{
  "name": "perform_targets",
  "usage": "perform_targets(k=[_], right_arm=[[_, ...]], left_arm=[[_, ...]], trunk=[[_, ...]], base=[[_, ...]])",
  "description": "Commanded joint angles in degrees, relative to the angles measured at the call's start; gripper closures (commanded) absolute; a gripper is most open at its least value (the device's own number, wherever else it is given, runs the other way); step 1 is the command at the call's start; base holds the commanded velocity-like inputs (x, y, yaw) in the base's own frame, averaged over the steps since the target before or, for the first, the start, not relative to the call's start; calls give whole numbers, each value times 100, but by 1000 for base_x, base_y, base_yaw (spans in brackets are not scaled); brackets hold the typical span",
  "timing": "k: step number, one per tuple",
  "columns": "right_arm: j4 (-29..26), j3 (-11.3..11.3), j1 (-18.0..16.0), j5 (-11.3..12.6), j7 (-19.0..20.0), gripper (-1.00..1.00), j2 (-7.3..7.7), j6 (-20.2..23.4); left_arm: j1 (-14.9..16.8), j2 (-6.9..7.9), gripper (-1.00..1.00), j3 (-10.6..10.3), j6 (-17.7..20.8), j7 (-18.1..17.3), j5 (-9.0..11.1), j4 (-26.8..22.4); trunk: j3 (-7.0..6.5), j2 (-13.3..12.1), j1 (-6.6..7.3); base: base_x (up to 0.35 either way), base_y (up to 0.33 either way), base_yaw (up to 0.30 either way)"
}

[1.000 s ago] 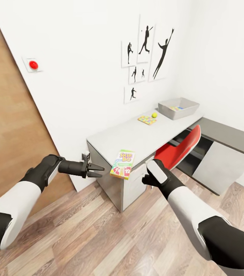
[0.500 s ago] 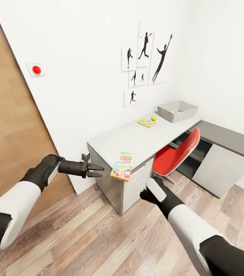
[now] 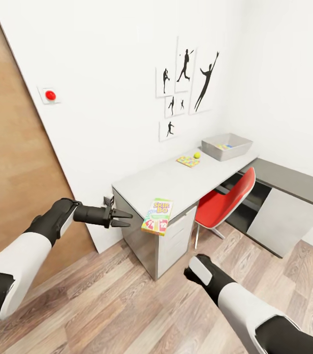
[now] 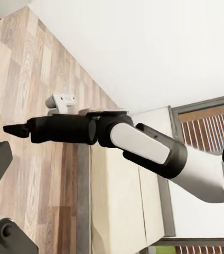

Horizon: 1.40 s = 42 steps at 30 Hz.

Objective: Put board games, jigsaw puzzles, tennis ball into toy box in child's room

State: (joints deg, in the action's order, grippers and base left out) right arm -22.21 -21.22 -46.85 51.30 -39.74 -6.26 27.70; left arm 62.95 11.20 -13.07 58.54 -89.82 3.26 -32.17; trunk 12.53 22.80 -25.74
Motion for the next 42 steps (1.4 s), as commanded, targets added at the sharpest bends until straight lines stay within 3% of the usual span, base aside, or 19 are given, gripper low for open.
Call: perform_targets(k=[1,3,5,8,11,13,17,19,22,24,26,29,32,42], right_arm=[[57,-50,33,23,-24,-100,7,-60],[208,-60,125,0,47,-100,15,-261],[298,-68,200,-26,157,-100,42,-383],[350,-82,319,-45,333,-100,135,-515],[379,-89,425,-54,525,-100,198,-806],[384,-91,453,-56,579,-100,210,-928],[397,-93,488,-61,696,-100,229,-1139],[395,-93,496,-75,730,-100,235,-1198],[394,-93,501,-91,784,-100,242,-1312],[395,-88,508,-95,970,-100,257,-1484],[397,-86,536,-96,1213,-100,270,-1563],[399,-80,595,-84,1599,-100,279,-1620],[405,-72,613,-61,1766,-100,281,-1639],[419,-67,631,-43,1883,-100,296,-1677]], left_arm=[[7,20,-100,-36,52,-18,31,0],[5,53,-100,-30,23,-18,27,2],[-1,75,-100,-25,2,230,22,48],[-15,147,-100,-22,-22,763,21,239],[-26,379,-100,-2,-221,1593,40,610],[-32,470,-100,55,-388,1954,50,780],[-42,654,-100,557,-1000,3072,65,1494],[-61,699,-100,929,-1537,3909,68,1959],[-129,724,-100,1219,-2129,4724,74,2315],[-242,729,-100,1523,-2631,5394,119,2500],[-356,706,-100,1780,-2907,5780,184,2561],[-464,651,-100,2099,-3136,6237,262,2600],[-500,602,-100,2208,-3212,6415,285,2612],[-528,490,-100,2280,-3280,6536,289,2620]], trunk=[[2,12,-4],[-17,12,-4],[-36,12,-4],[-64,12,-4],[-93,12,-4],[-112,12,-4],[-149,12,-4],[-168,12,-4],[-197,12,-4],[-216,12,-4],[-234,12,-4],[-263,12,-4],[-291,12,-4],[-386,12,-4]], base=[[0,0,0],[0,0,0],[0,0,0],[0,0,0],[0,0,0],[0,0,0],[0,0,0],[0,0,0],[0,0,0],[0,0,0],[0,0,0],[0,0,0],[0,0,0],[0,0,-3]])
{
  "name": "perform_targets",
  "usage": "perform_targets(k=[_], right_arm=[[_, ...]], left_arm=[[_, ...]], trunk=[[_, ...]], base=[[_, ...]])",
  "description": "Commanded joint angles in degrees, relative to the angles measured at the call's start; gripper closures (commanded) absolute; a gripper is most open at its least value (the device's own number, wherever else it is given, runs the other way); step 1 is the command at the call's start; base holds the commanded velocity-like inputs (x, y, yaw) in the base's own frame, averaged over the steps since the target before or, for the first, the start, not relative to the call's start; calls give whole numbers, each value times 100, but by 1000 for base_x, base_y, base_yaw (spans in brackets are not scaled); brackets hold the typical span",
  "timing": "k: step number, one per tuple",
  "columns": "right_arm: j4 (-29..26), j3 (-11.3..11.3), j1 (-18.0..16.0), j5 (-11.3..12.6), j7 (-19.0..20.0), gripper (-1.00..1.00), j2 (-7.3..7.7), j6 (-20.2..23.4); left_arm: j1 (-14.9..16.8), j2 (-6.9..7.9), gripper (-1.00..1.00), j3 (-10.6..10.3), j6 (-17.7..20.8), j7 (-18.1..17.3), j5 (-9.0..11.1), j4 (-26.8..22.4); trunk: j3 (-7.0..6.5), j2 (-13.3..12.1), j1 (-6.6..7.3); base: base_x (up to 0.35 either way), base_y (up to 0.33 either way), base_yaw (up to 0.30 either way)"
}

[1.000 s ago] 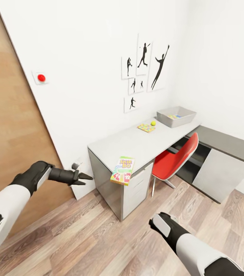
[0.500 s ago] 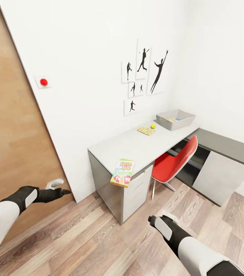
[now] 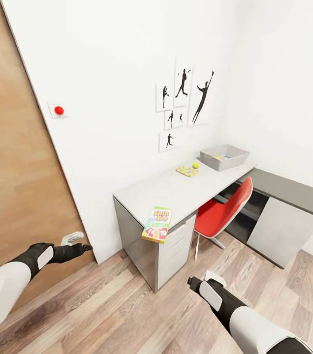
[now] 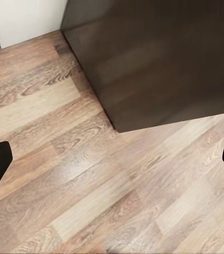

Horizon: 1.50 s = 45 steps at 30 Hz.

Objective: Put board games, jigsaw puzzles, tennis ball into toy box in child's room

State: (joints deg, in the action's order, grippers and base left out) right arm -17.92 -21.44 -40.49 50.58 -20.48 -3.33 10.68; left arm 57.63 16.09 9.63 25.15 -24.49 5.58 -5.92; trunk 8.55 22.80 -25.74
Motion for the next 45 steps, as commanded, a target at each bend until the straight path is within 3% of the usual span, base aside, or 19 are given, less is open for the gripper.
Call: perform_targets(k=[1,22,45], right_arm=[[-11,-45,-4,28,-43,-100,3,11],[-10,-45,-3,13,-43,-100,-8,-286],[-10,-45,-3,13,-41,-100,-9,-312]], left_arm=[[2,-1,-100,11,58,3,57,-5],[-6,0,-100,13,42,-3,57,-5],[-10,4,-100,21,38,-3,57,-5]], trunk=[[3,12,-4],[-196,12,-4],[-413,12,-4]], base=[[0,0,-30],[0,0,-60],[0,0,-57]])
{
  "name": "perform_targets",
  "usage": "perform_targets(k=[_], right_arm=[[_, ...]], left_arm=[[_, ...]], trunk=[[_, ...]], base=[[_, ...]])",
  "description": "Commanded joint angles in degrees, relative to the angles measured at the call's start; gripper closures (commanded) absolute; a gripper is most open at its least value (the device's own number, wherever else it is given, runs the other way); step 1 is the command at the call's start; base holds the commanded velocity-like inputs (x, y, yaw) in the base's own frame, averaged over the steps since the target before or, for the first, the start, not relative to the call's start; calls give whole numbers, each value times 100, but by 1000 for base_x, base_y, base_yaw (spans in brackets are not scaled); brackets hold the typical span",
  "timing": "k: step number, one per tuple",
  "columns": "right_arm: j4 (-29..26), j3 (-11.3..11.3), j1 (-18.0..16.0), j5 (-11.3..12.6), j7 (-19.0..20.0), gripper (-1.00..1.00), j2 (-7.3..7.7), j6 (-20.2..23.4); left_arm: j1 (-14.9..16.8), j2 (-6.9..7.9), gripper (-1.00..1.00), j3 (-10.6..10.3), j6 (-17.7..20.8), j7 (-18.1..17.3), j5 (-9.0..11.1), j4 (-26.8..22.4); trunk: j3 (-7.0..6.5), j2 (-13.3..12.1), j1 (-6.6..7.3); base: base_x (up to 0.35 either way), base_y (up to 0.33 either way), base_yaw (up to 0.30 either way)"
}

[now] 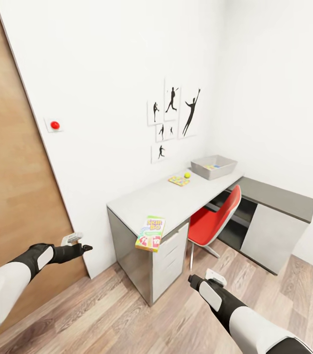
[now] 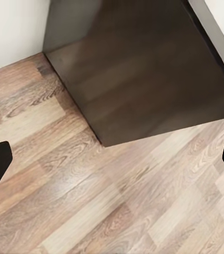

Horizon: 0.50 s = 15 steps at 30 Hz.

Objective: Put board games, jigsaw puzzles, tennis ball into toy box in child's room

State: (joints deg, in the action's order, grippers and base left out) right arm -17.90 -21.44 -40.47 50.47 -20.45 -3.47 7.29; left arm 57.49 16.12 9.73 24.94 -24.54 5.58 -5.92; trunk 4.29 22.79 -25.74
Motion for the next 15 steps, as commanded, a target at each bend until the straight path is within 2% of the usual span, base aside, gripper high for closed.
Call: perform_targets(k=[1,15], right_arm=[[-11,-45,-5,24,-43,-100,4,27],[-5,-52,-5,-3,-45,-100,-19,22]], left_arm=[[4,-1,-100,9,59,2,57,-6],[2,-4,-100,5,55,2,57,-6]], trunk=[[4,13,-4],[-50,13,-4]], base=[[0,0,-9],[0,0,-2]])
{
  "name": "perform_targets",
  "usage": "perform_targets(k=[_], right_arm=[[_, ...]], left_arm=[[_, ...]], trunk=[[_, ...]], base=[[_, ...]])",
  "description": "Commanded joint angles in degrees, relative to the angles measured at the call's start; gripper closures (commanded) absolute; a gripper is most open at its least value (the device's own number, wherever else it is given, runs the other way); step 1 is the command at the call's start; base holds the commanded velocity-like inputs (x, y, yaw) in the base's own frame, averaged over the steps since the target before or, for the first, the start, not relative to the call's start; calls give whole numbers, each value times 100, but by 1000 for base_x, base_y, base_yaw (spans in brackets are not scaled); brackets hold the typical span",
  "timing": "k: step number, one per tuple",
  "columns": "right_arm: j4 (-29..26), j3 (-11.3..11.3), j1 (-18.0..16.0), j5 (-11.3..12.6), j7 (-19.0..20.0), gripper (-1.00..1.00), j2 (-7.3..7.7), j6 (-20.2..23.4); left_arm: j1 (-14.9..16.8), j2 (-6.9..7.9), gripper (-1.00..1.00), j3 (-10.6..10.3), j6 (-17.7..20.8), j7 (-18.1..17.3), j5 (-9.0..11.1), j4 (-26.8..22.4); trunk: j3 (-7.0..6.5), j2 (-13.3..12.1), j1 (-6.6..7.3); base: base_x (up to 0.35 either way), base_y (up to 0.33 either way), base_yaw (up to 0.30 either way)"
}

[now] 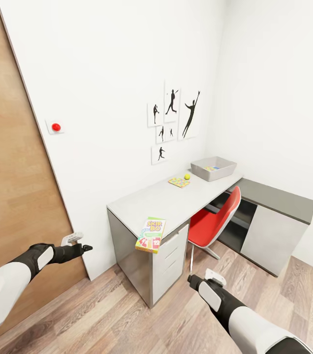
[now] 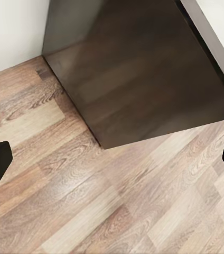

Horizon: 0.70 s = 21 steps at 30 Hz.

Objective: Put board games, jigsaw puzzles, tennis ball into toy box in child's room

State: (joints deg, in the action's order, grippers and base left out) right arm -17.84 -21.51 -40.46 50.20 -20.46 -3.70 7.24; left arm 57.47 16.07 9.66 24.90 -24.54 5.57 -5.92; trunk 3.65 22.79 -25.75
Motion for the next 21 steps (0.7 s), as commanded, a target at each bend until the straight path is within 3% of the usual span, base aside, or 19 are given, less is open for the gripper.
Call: perform_targets(k=[1,21], right_arm=[[-7,-45,-5,22,-45,-100,-2,28],[8,-38,-5,22,-46,-100,-10,23]], left_arm=[[3,1,-100,11,59,2,58,-6],[1,8,-100,18,55,-43,60,-6]], trunk=[[13,13,-4],[13,13,-4]], base=[[0,0,0],[0,0,0]])
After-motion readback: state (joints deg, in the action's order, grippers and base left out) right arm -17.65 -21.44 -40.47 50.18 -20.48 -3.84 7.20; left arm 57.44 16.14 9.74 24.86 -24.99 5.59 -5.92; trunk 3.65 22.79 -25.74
